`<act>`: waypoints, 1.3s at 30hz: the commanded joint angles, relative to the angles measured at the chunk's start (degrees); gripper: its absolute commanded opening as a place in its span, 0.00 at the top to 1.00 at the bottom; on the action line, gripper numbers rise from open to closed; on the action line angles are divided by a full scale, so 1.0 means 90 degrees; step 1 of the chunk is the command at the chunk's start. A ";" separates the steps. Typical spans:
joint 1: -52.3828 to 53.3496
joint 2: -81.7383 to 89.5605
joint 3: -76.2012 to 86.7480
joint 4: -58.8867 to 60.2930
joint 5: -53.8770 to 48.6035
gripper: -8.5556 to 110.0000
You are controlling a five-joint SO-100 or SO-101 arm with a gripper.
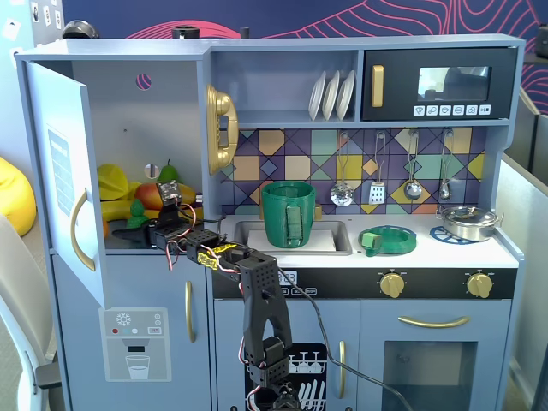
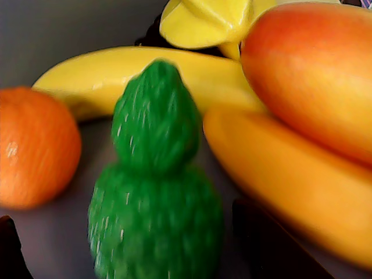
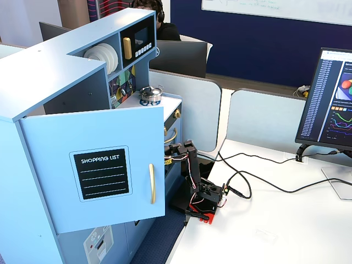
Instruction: Pick up the green pineapple from the left cabinet and place it in the green recipient
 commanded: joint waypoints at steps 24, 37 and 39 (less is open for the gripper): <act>0.0254 0.5723 0.1963 0.4238 -0.2373 0.93; 0.3408 0.5889 0.0977 0.4561 -0.1260 0.93; 0.3838 0.5361 0.0645 0.4170 -0.1250 0.93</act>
